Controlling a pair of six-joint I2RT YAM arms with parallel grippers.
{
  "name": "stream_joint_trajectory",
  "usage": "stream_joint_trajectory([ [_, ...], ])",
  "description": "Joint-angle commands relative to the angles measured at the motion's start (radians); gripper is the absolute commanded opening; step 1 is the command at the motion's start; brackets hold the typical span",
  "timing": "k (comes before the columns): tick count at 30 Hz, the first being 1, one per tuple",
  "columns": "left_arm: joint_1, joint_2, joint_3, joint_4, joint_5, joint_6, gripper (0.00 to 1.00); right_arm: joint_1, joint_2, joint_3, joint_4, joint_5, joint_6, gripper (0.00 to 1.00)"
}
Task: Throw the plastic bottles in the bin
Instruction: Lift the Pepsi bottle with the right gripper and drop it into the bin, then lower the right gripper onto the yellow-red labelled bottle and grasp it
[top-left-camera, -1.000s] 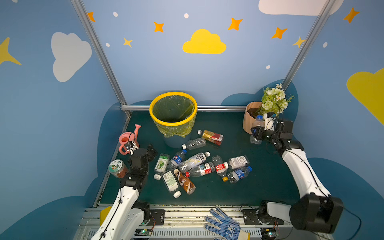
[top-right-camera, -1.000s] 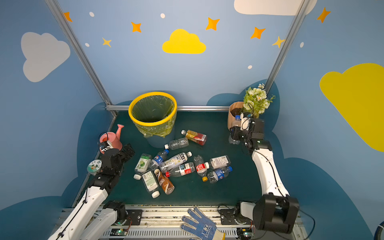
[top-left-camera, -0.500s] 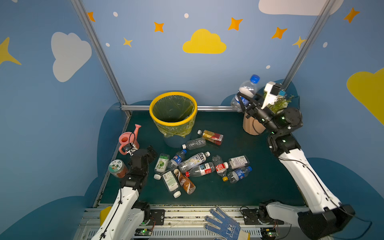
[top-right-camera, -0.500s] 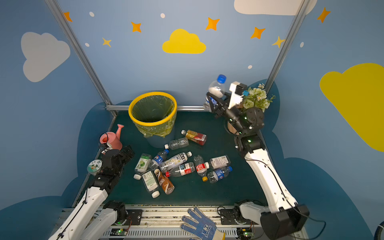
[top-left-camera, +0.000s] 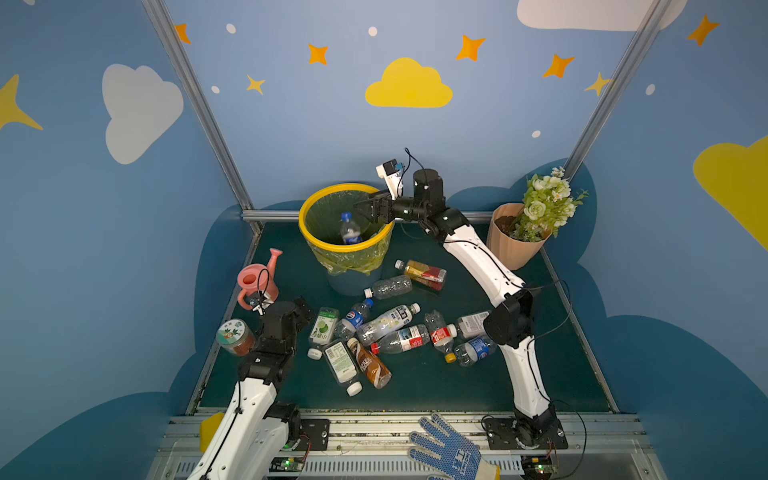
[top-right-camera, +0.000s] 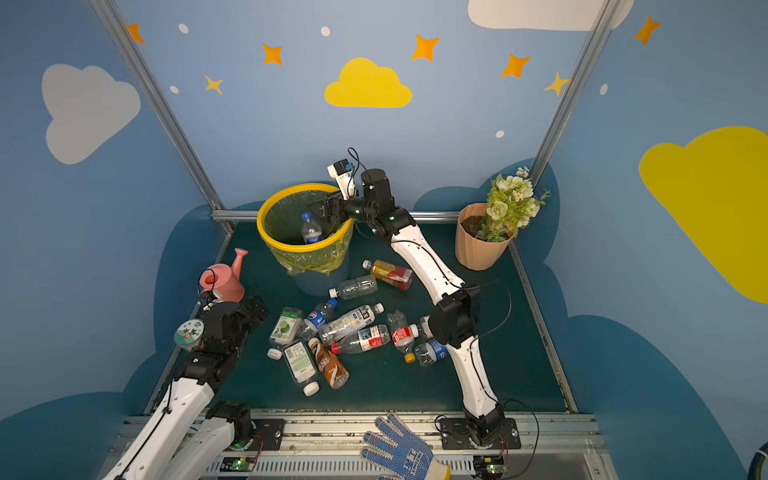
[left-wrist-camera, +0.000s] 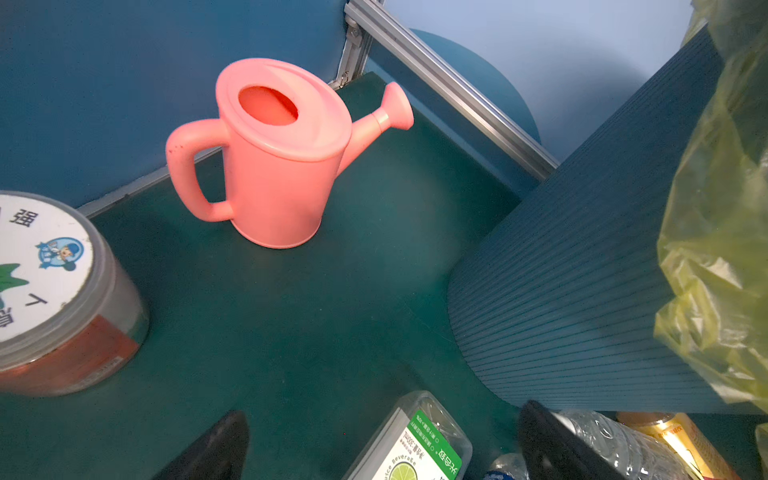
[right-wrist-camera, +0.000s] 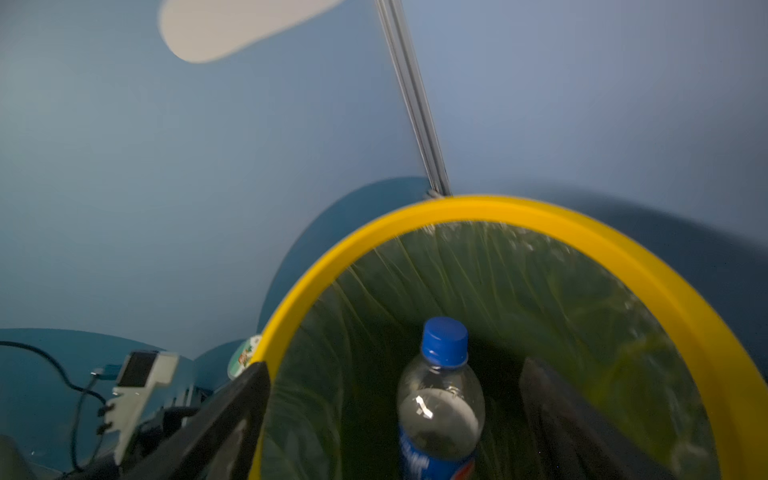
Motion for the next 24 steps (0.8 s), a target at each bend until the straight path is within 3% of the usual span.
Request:
stream_joint_trajectory([
  [1, -0.002, -0.033, -0.001, -0.047, -0.006, 0.007, 1.00, -0.025, -0.181, 0.002, -0.100, 0.093, -0.084, 0.96],
  [5, -0.004, -0.059, -0.015, -0.038, -0.006, 0.006, 1.00, -0.031, -0.445, -0.311, 0.088, 0.185, -0.137, 0.97],
  [10, -0.016, -0.056, 0.004, -0.065, 0.006, 0.012, 1.00, -0.056, -0.673, -0.651, 0.170, 0.278, -0.190, 0.97],
  [14, -0.051, -0.044, 0.014, -0.077, 0.008, 0.041, 1.00, -0.135, -0.815, -0.964, 0.250, 0.342, -0.130, 0.97],
  [19, -0.110, -0.002, 0.022, -0.106, -0.026, 0.056, 1.00, -0.254, -0.887, -1.228, 0.263, 0.348, -0.011, 0.97],
  [24, -0.175, 0.050, 0.028, -0.093, -0.062, 0.066, 1.00, -0.294, -0.815, -1.314, 0.206, 0.294, -0.031, 0.97],
])
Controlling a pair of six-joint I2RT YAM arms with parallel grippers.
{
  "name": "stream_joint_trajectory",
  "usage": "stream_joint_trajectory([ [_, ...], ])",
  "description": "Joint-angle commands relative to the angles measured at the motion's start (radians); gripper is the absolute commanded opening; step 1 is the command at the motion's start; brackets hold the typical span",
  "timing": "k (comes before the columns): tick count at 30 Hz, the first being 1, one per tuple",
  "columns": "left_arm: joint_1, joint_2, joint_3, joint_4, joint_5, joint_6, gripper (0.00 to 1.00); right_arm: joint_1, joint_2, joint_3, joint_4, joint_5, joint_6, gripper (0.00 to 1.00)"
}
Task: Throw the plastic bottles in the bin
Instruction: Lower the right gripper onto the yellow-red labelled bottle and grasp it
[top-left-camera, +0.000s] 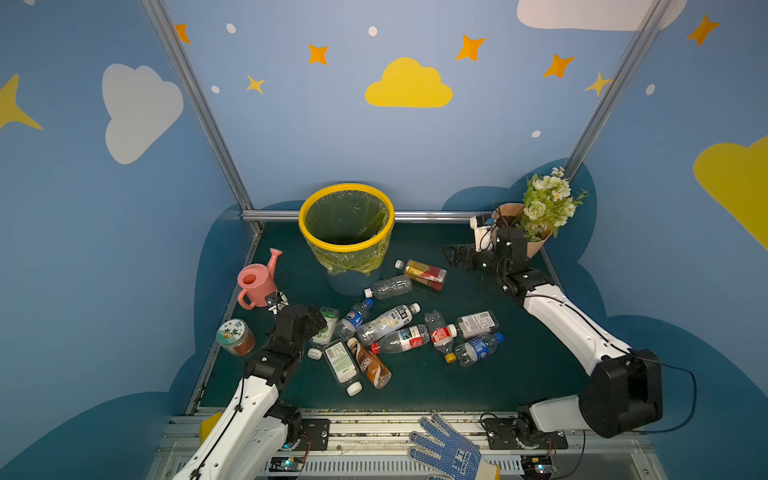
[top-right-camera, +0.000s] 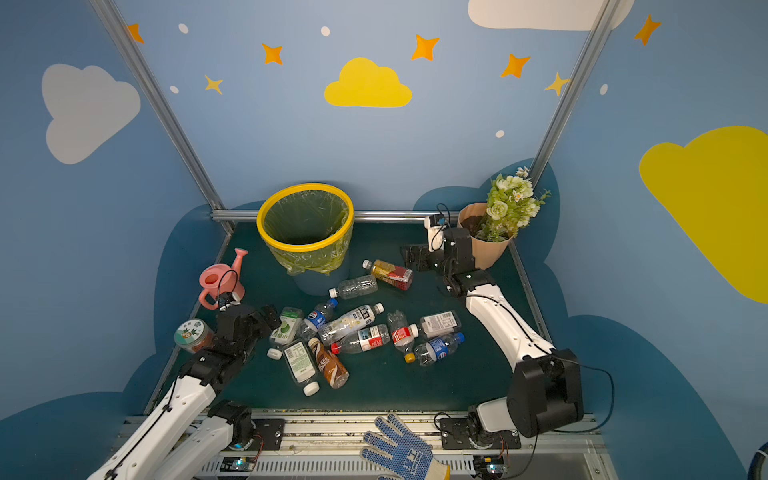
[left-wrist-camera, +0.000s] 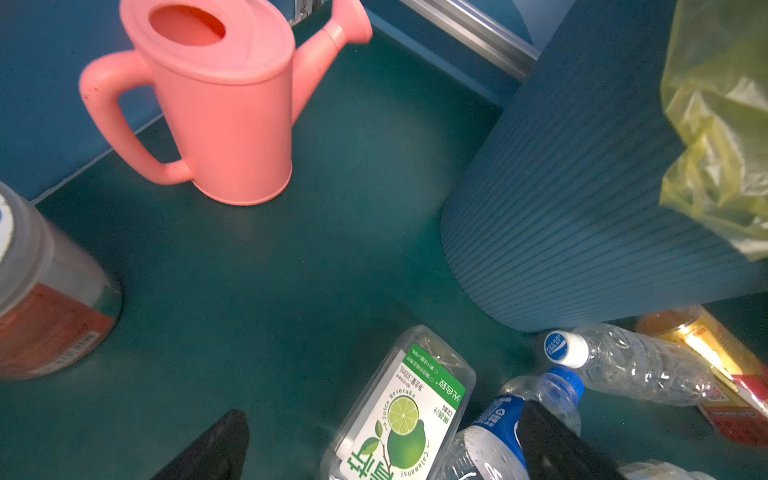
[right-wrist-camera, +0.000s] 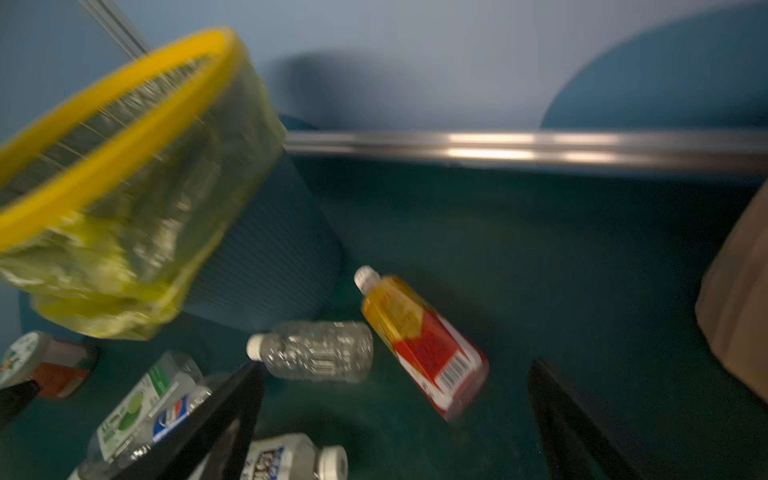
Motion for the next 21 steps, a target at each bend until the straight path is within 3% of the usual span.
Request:
stream_joint_trajectory([
  [1, -0.031, 0.025, 0.029, -0.013, -0.044, 0.022, 1.00, 0.000, 0.037, 0.022, -0.061, -0.044, -0.025, 0.96],
  [8, -0.038, 0.076, 0.032, -0.037, -0.032, 0.014, 1.00, 0.010, 0.265, 0.168, -0.254, -0.055, -0.226, 0.95],
  [14, -0.038, 0.114, 0.028, -0.048, -0.033, -0.009, 1.00, 0.054, 0.449, 0.349, -0.388, 0.034, -0.398, 0.94],
  [21, -0.039, 0.135, 0.032, -0.042, -0.040, -0.012, 1.00, 0.094, 0.616, 0.543, -0.511, 0.055, -0.502, 0.92],
])
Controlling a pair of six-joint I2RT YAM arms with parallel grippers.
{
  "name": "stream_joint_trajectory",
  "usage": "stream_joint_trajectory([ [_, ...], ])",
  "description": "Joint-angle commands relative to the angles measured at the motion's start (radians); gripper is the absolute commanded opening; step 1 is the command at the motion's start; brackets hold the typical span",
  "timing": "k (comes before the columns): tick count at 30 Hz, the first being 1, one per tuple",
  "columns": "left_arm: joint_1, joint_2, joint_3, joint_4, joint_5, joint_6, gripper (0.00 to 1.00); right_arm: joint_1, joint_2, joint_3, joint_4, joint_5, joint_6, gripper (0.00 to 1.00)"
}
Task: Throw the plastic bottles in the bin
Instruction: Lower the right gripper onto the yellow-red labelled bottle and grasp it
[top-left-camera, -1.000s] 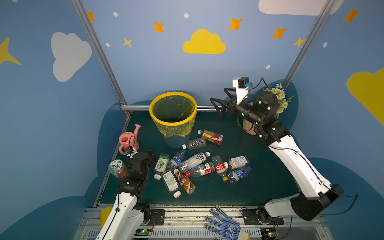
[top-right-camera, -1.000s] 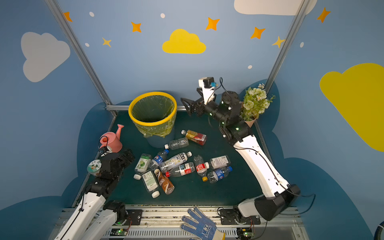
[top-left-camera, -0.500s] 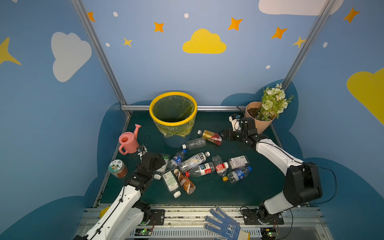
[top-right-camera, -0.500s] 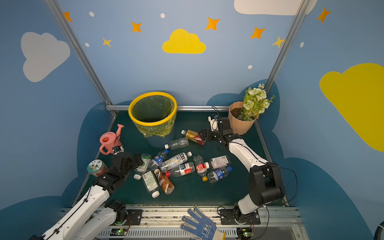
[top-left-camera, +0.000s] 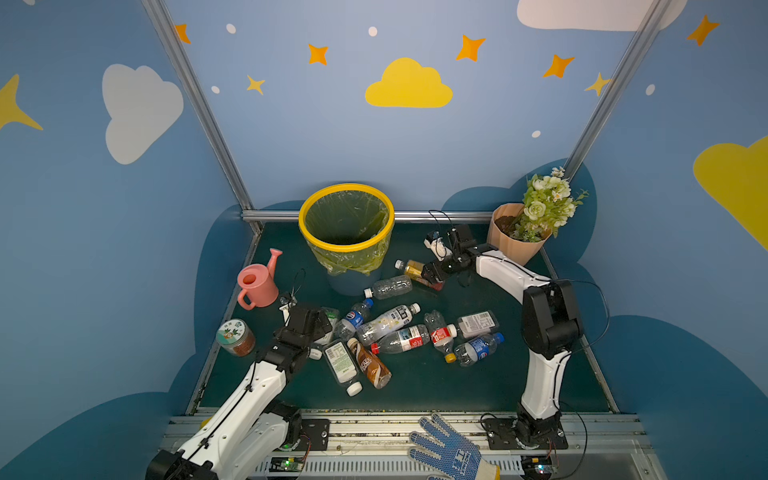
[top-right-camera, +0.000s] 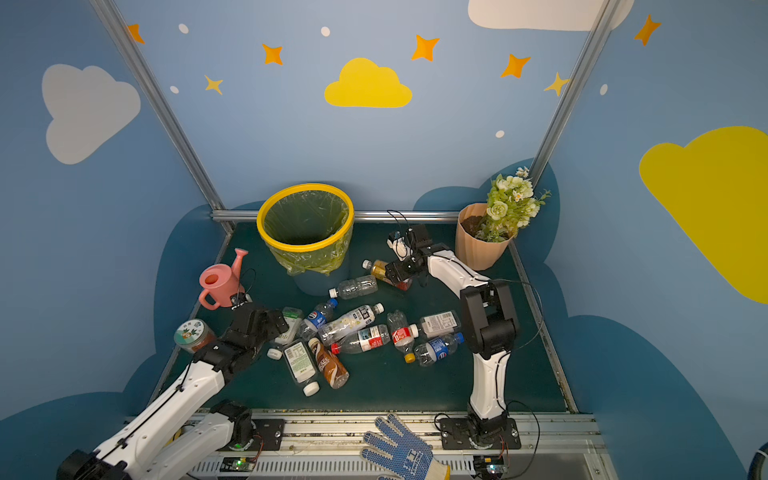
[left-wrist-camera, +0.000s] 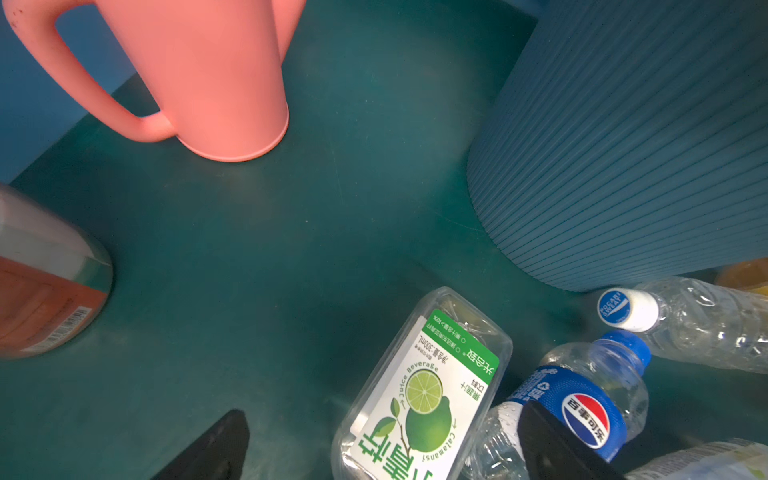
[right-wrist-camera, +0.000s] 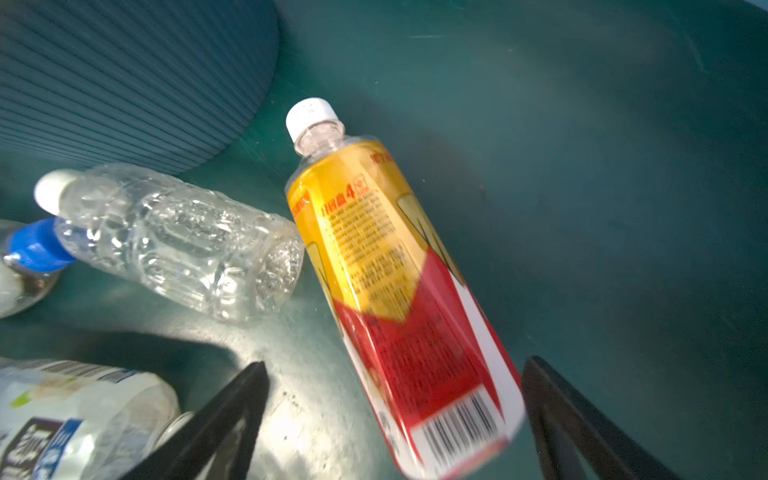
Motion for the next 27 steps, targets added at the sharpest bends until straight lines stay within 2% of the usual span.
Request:
stream_joint_trajectory([
  [1, 0.000, 0.003, 0.020, -0.018, -0.021, -0.006, 1.00, 0.016, 0.064, 0.096, -0.123, 0.016, -0.079, 0.90],
  [2, 0.000, 0.005, 0.016, -0.009, -0.028, -0.008, 1.00, 0.019, 0.088, 0.122, -0.140, 0.017, -0.117, 0.89],
  [6, 0.001, -0.004, 0.000, 0.005, -0.039, -0.010, 1.00, 0.025, 0.147, 0.190, -0.183, 0.036, -0.143, 0.82],
  [13, 0.005, -0.009, -0.004, 0.005, -0.049, -0.008, 1.00, 0.032, 0.216, 0.257, -0.239, 0.054, -0.180, 0.82],
  [19, 0.008, -0.002, -0.001, 0.007, -0.045, -0.010, 1.00, 0.038, 0.244, 0.274, -0.251, 0.063, -0.190, 0.77],
  [24, 0.011, -0.007, 0.000, 0.002, -0.044, -0.012, 1.00, 0.039, 0.240, 0.271, -0.249, 0.057, -0.182, 0.64],
  [27, 0.011, -0.014, -0.002, 0.000, -0.044, -0.013, 1.00, 0.037, 0.214, 0.249, -0.226, 0.045, -0.173, 0.63],
])
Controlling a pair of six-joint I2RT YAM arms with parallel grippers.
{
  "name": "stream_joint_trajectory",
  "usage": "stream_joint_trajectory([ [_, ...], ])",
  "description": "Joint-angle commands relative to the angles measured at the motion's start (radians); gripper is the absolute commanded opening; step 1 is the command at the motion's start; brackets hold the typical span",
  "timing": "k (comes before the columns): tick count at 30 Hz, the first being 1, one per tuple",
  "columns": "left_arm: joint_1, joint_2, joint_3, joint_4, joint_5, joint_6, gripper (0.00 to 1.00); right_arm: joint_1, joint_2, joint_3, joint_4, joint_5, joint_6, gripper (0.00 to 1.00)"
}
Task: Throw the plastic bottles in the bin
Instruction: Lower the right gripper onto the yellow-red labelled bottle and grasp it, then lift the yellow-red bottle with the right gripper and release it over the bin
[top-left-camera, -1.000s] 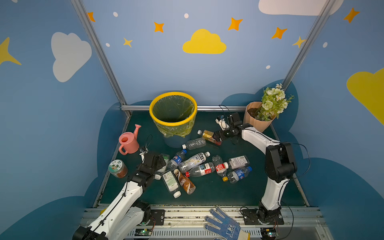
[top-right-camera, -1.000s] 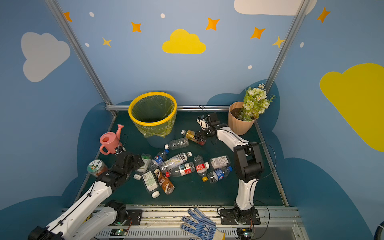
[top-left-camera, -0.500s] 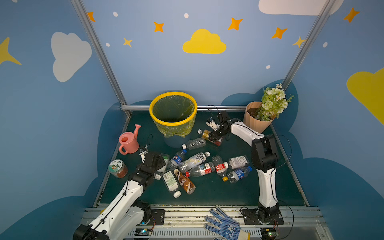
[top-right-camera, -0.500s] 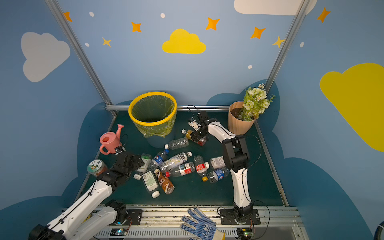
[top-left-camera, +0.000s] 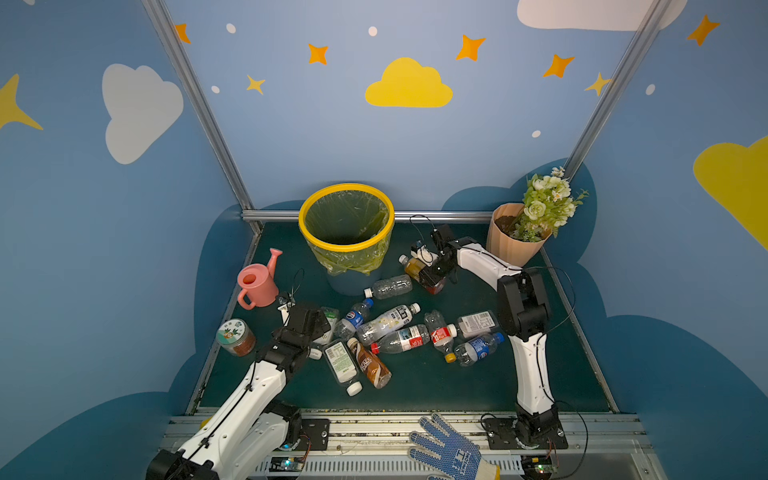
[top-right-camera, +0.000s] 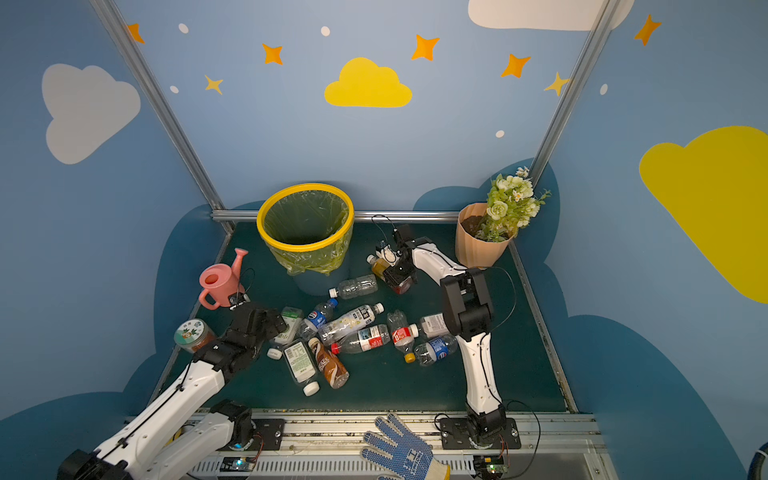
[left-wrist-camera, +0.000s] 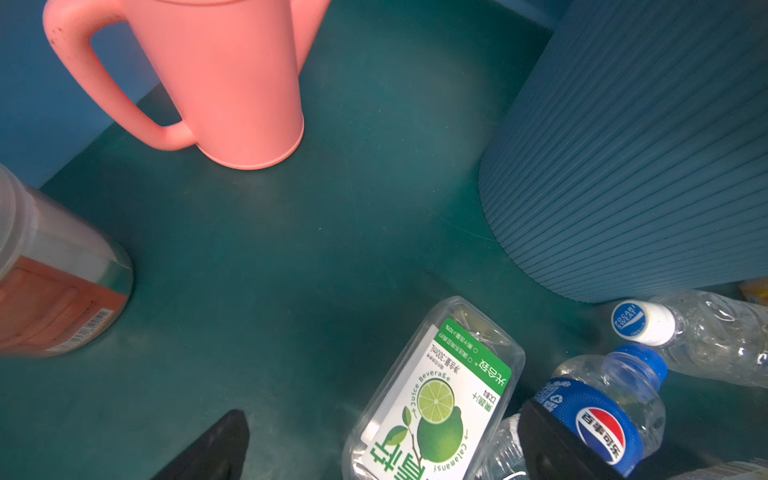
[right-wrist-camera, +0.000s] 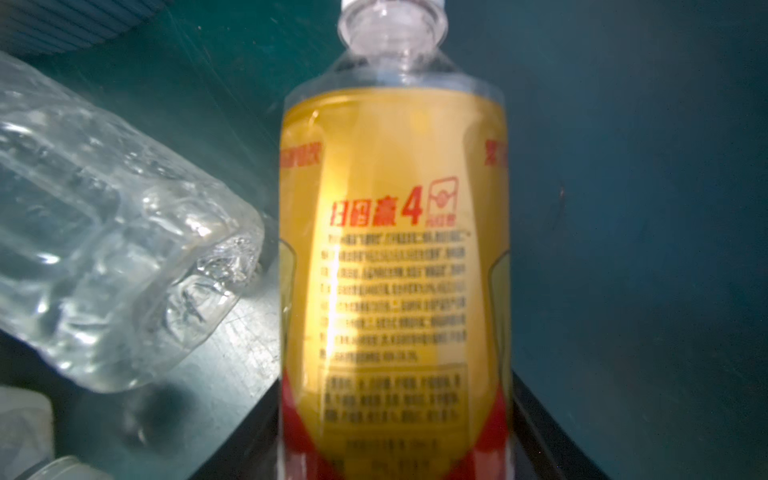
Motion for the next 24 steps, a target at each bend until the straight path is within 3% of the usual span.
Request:
stream_joint_trajectory([
  [1, 0.003, -0.014, -0.002, -0.001, -0.012, -0.009, 1.00, 0.003, -0.036, -0.011, 0.005, -0.021, 0.012, 0.60],
  [3, 0.005, -0.015, -0.001, -0.003, -0.009, -0.010, 1.00, -0.004, -0.073, -0.042, 0.040, -0.033, 0.030, 0.56],
  [17, 0.007, -0.038, -0.011, -0.007, -0.007, -0.016, 1.00, -0.127, -0.539, -0.396, 0.453, -0.254, 0.305, 0.52],
  [24, 0.007, -0.048, -0.017, -0.001, -0.004, -0.022, 1.00, -0.150, -0.820, -0.560, 0.727, -0.255, 0.438, 0.53],
])
